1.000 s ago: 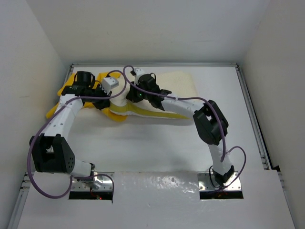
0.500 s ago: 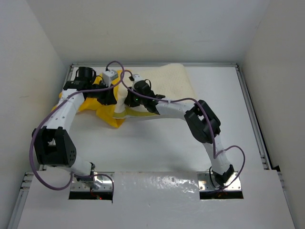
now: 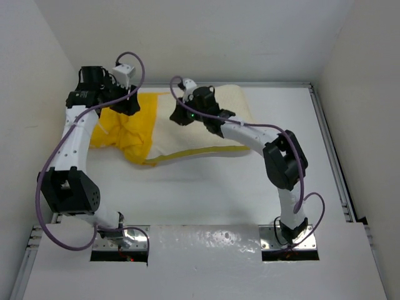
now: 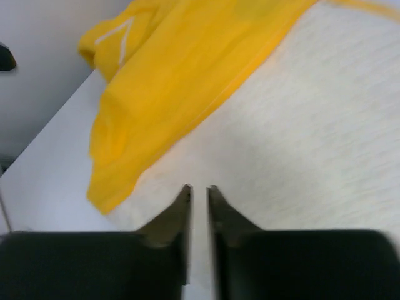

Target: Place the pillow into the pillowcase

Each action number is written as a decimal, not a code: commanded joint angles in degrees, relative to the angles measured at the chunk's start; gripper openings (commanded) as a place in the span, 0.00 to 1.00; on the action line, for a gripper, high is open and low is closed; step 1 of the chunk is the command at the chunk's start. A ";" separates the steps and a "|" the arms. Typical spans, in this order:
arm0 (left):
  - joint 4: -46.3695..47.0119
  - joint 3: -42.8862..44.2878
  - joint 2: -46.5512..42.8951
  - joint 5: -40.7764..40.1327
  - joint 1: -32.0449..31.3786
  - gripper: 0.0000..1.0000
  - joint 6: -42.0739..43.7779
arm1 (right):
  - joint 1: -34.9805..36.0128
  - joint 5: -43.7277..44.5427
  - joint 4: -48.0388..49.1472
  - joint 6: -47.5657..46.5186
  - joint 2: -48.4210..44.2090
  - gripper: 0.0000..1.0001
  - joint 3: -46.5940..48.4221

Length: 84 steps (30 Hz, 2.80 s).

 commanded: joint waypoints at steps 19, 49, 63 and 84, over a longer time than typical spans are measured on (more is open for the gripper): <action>8.59 18.85 34.12 -27.79 -11.26 0.33 -7.62 | -26.67 16.57 -18.88 -5.46 0.48 0.96 -3.44; 15.18 5.22 21.27 -18.18 -19.96 0.60 5.40 | -9.97 -5.60 -24.25 -15.22 -23.12 0.99 -14.03; 15.37 11.20 27.79 -27.44 -19.96 0.00 1.52 | -11.55 -11.56 0.03 -1.07 14.35 0.99 10.42; 10.90 5.93 20.94 9.73 -22.86 0.00 4.85 | -4.25 2.92 23.93 9.11 0.37 0.00 -12.51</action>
